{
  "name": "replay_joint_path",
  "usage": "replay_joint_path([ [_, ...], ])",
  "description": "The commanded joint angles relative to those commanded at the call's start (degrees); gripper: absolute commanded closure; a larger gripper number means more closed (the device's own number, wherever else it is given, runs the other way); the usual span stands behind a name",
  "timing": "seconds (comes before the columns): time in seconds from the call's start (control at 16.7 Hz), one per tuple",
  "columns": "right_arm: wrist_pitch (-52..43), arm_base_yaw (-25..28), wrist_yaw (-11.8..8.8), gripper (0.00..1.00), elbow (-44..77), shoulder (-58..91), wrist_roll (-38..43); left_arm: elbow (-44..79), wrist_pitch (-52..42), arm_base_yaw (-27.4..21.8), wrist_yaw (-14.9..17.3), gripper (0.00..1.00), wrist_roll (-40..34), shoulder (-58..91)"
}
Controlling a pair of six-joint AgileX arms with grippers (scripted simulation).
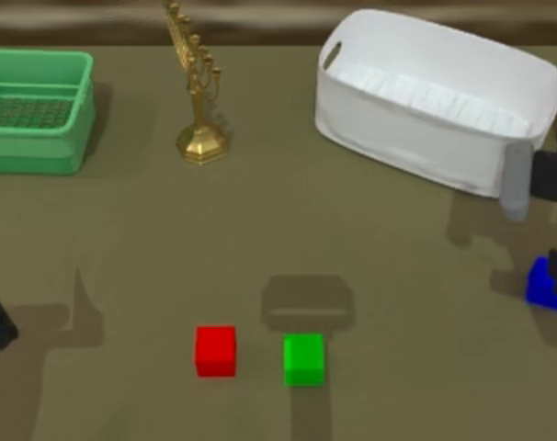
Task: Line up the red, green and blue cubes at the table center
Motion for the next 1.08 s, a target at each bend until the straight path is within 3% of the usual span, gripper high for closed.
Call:
replay_joint_path([
  [0.42,0.98,-0.07,0.00,0.00,-0.46,0.49,-0.44,0.00,0.00,0.00,0.00,0.00,0.00,0.00],
  [0.84,16.02,-0.17,0.03,0.00,-7.78,7.75,-0.33,0.00,0.00,0.00,0.00,0.00,0.00,0.00],
  [1.08,19.07,-0.19,0.04,0.00,-9.43,9.44,-0.33,0.00,0.00,0.00,0.00,0.00,0.00,0.00],
])
